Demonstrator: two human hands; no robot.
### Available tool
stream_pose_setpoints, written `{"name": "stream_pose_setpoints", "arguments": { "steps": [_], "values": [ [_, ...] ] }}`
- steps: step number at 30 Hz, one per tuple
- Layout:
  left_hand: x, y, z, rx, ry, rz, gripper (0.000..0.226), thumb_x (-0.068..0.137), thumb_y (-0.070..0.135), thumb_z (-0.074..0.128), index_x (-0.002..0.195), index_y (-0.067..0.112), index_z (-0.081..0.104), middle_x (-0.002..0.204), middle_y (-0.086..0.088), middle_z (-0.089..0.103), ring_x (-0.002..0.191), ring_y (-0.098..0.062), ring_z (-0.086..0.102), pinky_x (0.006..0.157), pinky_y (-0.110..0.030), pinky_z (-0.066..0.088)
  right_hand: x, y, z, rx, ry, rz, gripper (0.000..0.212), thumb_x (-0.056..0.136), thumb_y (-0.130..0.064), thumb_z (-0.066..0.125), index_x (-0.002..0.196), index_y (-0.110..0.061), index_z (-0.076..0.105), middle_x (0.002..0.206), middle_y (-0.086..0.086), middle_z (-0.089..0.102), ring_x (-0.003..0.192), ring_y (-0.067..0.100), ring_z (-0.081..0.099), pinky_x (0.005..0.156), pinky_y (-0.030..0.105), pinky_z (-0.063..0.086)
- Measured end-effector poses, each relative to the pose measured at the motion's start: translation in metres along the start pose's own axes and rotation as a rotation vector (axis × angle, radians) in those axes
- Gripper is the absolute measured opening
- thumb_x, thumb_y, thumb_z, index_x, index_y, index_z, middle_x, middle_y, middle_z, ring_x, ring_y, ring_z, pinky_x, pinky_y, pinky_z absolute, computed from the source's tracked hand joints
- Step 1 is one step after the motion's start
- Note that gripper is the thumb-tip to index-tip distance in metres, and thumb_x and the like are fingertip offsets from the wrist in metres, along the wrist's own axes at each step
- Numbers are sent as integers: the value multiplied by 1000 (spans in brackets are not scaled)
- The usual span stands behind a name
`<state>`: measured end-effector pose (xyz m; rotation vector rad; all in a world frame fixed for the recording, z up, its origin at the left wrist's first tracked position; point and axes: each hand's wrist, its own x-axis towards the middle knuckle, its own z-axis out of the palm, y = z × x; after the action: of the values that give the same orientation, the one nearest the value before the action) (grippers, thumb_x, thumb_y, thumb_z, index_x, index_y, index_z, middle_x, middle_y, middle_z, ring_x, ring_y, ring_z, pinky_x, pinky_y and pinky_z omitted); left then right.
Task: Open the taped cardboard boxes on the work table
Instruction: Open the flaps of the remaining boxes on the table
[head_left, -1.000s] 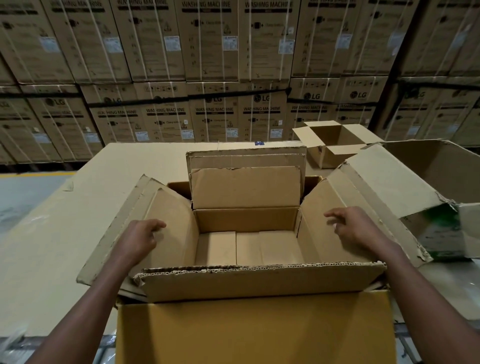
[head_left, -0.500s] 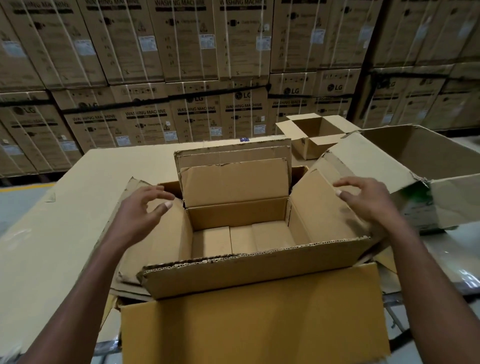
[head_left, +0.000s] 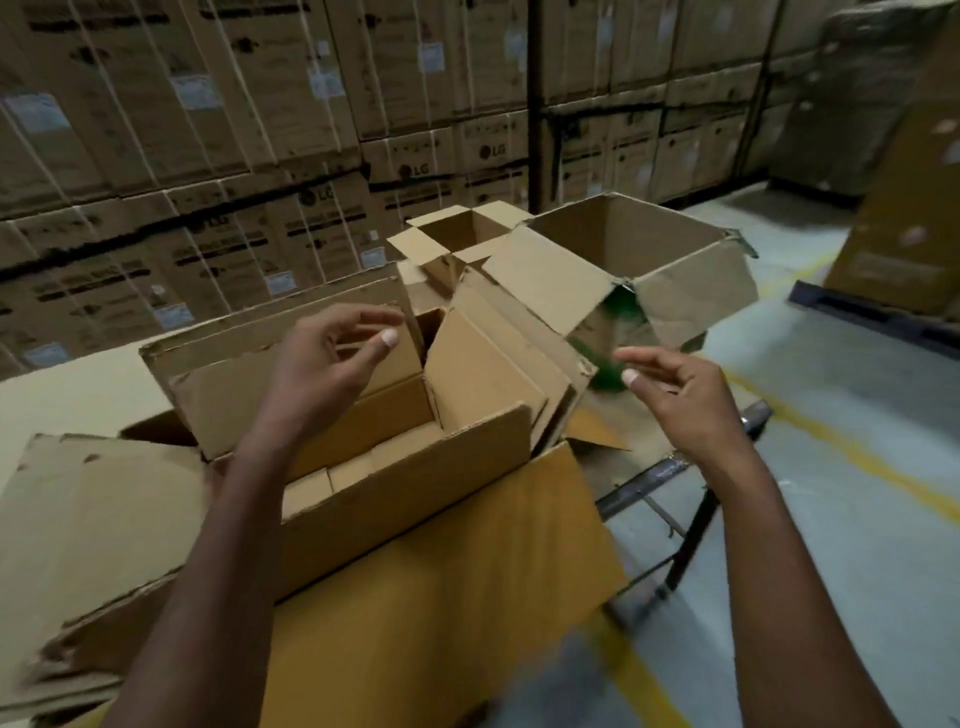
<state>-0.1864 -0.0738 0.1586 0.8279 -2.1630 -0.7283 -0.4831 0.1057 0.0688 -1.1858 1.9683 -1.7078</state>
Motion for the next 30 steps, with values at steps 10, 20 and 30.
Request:
{"name": "stream_pose_setpoints", "arguments": {
  "steps": [10, 20, 30],
  "values": [
    [26, 117, 255, -360, -212, 43, 21, 98, 22, 63, 115, 27, 73, 113, 12, 72, 104, 1, 65, 80, -13, 50, -15, 86, -142, 85, 190, 208, 24, 93, -6, 67, 104, -26, 77, 94, -20, 74, 88, -4, 68, 77, 8, 48],
    [48, 149, 427, -512, -253, -155, 28, 98, 23, 63, 117, 44, 69, 116, 26, 69, 105, 5, 65, 83, -18, 52, 41, 154, -230, 23, 110, 304, 23, 96, -9, 65, 113, -21, 76, 103, -25, 68, 88, -23, 60, 71, -3, 42],
    [160, 134, 561, -556, -134, -256, 51, 99, 19, 62, 128, 60, 53, 142, 34, 47, 135, -4, 47, 111, -35, 44, 206, 210, -263, -72, -77, 249, 22, 94, -15, 66, 109, -28, 77, 104, -21, 74, 94, -1, 68, 84, 15, 52]
  ]
}}
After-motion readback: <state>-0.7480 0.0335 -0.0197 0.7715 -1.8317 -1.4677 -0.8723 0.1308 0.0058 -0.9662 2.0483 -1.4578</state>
